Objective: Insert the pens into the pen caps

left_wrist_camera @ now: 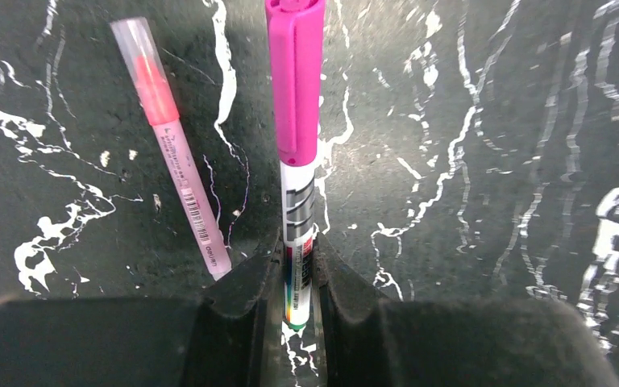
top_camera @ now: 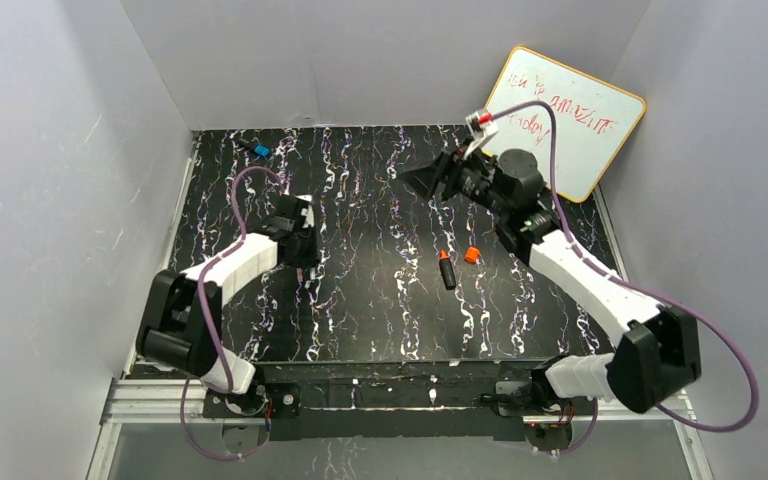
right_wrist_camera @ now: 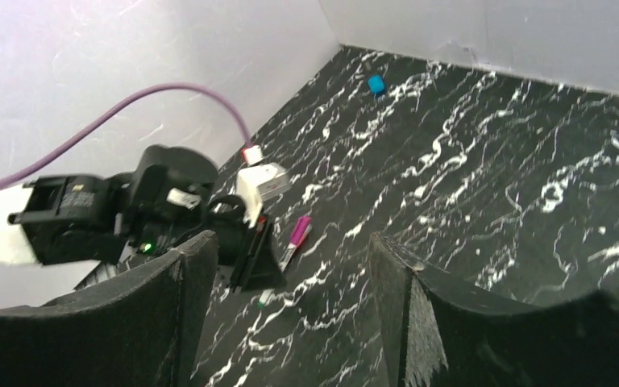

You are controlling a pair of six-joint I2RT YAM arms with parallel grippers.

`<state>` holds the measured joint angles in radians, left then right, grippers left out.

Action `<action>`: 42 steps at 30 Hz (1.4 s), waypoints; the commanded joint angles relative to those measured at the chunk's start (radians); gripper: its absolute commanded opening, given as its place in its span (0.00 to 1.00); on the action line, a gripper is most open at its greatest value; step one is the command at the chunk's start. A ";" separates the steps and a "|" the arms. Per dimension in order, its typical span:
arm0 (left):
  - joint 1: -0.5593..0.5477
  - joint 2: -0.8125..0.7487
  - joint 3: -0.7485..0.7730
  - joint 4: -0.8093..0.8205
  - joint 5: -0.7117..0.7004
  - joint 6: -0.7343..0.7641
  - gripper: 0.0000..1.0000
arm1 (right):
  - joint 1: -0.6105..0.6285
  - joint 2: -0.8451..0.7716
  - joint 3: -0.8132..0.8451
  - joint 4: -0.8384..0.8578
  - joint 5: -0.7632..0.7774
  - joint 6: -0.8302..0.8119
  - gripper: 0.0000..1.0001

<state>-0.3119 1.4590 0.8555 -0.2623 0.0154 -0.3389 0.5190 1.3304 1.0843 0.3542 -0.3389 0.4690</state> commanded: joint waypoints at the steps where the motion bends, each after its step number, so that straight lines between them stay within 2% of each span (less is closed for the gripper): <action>1: -0.058 0.088 0.097 -0.144 -0.176 0.023 0.00 | -0.001 -0.120 -0.108 0.032 0.011 0.018 0.76; 6: -0.075 0.211 0.201 -0.205 -0.239 0.021 0.00 | -0.002 -0.172 -0.185 -0.063 0.019 0.003 0.76; 10: -0.080 0.238 0.237 -0.227 -0.282 0.008 0.18 | -0.001 -0.214 -0.220 -0.254 0.211 -0.026 0.77; 13: -0.081 0.252 0.256 -0.245 -0.298 0.010 0.26 | -0.001 -0.203 -0.202 -0.433 0.385 -0.012 0.80; 15: -0.080 0.257 0.269 -0.250 -0.297 0.012 0.31 | -0.001 -0.161 -0.170 -0.564 0.448 0.014 0.80; 21: -0.080 0.231 0.288 -0.237 -0.276 0.016 0.42 | -0.002 -0.018 -0.144 -0.749 0.396 0.043 0.77; 28: -0.080 0.100 0.278 -0.193 -0.220 0.037 0.47 | -0.001 0.103 -0.144 -0.776 0.418 0.026 0.69; 32: -0.080 0.001 0.249 -0.199 -0.212 0.056 0.48 | 0.000 0.159 -0.136 -0.720 0.414 0.002 0.66; 42: -0.079 -0.215 0.228 -0.243 -0.164 0.064 0.50 | 0.036 0.370 0.024 -0.765 0.540 -0.054 0.64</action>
<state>-0.3885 1.3140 1.0889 -0.4641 -0.1768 -0.2852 0.5404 1.6440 1.0260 -0.3943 0.1257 0.4553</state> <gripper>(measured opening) 0.490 0.645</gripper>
